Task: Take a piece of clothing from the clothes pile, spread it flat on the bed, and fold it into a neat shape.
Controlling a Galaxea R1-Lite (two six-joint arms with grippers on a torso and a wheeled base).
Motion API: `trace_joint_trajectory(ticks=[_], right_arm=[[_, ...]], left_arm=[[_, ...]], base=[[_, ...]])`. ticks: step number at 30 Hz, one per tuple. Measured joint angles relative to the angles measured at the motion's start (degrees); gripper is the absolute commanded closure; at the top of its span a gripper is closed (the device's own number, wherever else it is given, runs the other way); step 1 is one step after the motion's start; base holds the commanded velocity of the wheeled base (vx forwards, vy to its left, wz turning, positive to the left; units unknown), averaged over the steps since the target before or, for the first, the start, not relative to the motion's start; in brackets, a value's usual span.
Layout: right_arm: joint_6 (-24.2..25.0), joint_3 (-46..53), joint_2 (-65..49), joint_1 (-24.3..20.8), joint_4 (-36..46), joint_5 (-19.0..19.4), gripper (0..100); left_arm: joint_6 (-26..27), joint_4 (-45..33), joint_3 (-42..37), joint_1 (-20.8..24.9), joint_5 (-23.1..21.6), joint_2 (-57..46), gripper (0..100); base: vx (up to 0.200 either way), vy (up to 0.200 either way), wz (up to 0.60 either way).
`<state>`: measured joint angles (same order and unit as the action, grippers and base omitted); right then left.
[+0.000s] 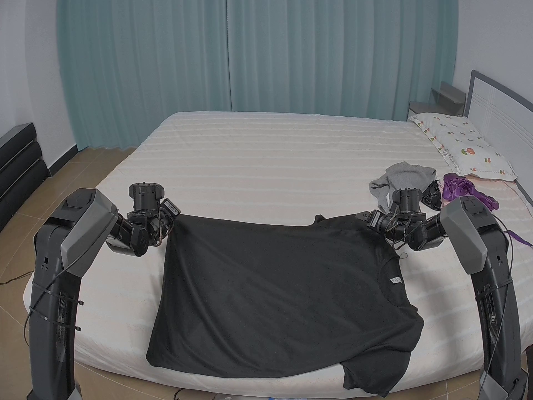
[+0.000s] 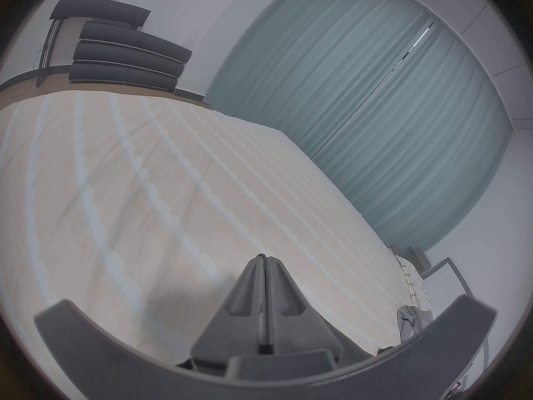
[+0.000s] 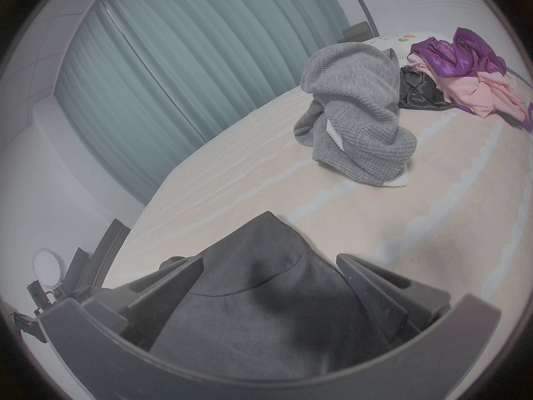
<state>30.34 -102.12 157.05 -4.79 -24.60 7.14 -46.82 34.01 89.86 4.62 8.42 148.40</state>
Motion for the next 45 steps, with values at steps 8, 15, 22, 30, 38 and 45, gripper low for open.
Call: trace_joint_trajectory(ticks=[8, 15, 22, 30, 38, 45], right_arm=[[-0.13, -1.96, 2.24, 0.00, 0.13, -0.15, 0], [0.12, -4.39, 3.54, -0.22, 0.11, -0.37, 100], [0.33, -4.94, 4.08, -0.38, 0.05, -0.55, 100], [0.59, -5.46, 3.58, 0.09, -0.94, -1.57, 100], [0.89, -8.22, 2.54, 0.55, -3.36, -4.14, 100], [1.46, -11.08, 2.33, 0.63, -4.77, -5.97, 100]], left_arm=[[0.00, 0.04, 0.13, -0.11, 0.00, 0.22, 100], [0.16, 0.17, 0.35, -0.41, 0.35, 0.28, 100], [1.37, 0.15, 0.57, -0.74, 0.52, 0.74, 100], [1.58, 0.26, 1.02, -0.79, 0.52, 1.27, 100], [1.58, 0.52, 4.33, -1.65, 2.68, 2.10, 100], [1.52, 0.67, 6.03, -1.93, 2.93, 3.34, 100]], base=[[0.000, 0.000, 0.00], [0.000, 0.000, 0.00], [0.000, 0.000, 0.00], [0.000, 0.000, 0.00], [0.000, 0.000, 0.00], [0.000, 0.000, 0.00]])
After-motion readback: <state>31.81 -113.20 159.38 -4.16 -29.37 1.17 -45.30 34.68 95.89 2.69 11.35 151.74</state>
